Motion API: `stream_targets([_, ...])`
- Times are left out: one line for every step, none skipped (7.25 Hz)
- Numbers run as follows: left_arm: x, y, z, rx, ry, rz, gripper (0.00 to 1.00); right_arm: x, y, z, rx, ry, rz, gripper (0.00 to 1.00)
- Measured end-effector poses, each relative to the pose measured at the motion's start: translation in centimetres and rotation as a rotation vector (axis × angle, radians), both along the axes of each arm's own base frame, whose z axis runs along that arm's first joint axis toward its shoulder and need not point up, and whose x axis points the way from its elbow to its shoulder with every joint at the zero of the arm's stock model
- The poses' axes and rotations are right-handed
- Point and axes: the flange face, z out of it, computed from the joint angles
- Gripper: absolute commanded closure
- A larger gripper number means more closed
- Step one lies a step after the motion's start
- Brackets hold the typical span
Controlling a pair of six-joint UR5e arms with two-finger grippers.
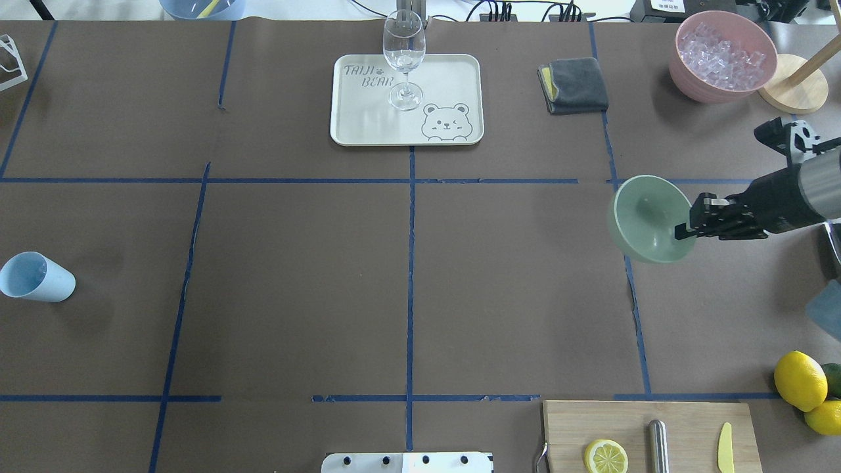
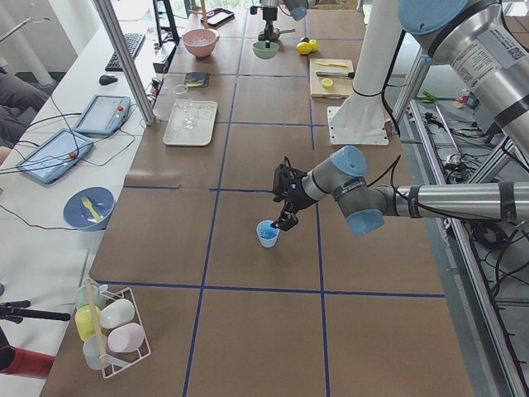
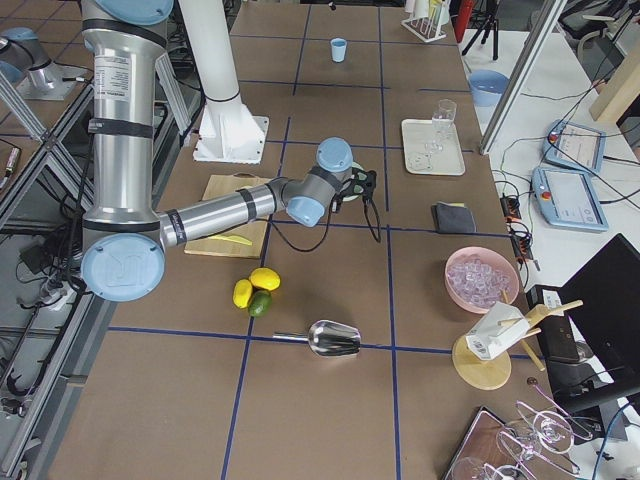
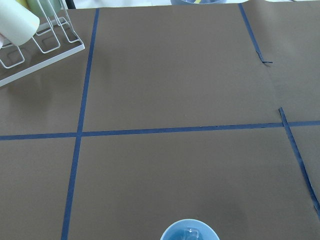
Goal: Pour ice into bowl
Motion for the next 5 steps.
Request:
stream_targets([0.1,0.5,-0.1,0.008,0.022,-0.007,0.01,-3.3,-0.4,-3.6,-0.037,-0.032,-0.002,1.0])
stream_targets([0.8,0.7,-0.2,0.005,0.039,-0.025,0.01,-6.7,-0.7,-7.1,-0.068,-0.044,0.004,1.0])
stream_targets([2.4,1.0,-0.1,-0.014,0.058,-0.052,0.01,-10.2,-0.7,-10.6,-0.09,-0.039,0.015,1.0])
stream_targets([4.5,1.6,0.2,-0.038,0.074,-0.077,0.01,-13.8,-0.3,-14.2,-0.108,-0.027,0.026,1.0])
stream_targets([6.3,2.4,0.7,-0.063,0.08,-0.102,0.01,-17.2,0.7,-17.7,-0.125,-0.016,0.032,1.0])
